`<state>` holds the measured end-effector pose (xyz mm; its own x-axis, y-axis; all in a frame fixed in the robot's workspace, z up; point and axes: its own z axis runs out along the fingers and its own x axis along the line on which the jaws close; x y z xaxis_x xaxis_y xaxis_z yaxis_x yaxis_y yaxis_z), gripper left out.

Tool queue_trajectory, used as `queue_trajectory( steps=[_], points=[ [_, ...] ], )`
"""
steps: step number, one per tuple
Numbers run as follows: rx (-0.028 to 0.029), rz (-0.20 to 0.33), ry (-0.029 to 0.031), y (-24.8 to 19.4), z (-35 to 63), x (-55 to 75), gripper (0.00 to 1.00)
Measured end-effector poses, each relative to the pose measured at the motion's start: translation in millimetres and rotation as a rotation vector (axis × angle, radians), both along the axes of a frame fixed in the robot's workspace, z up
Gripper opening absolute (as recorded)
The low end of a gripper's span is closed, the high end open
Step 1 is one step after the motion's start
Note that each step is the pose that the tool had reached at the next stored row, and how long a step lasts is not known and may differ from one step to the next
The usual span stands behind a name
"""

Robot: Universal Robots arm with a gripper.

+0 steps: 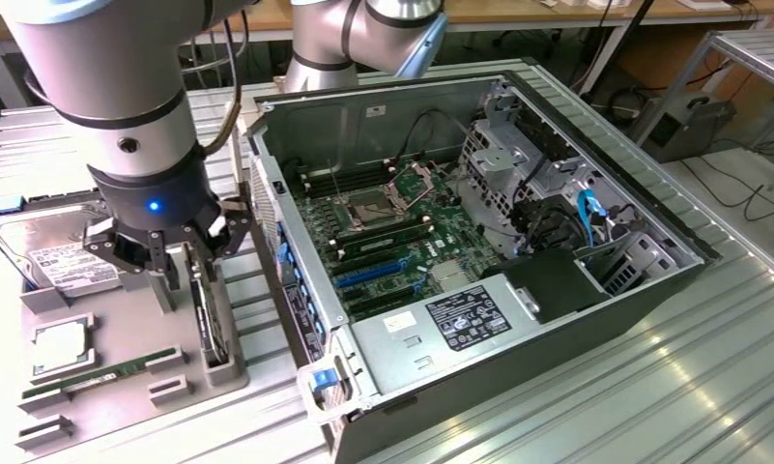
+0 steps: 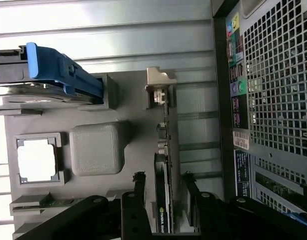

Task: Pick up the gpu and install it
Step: 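Pick up the gpu and move the gpu toward the slot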

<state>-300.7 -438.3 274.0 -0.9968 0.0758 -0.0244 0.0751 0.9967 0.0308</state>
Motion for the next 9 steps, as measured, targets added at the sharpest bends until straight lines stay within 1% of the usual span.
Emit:
queue_trajectory(
  steps=[2,9],
  points=[
    [-0.0001,0.0,0.0001,-0.6,-3.7,-0.2,0.42],
    [-0.0001,0.0,0.0001,-5.0,-18.3,-1.6,0.42]
  ],
)
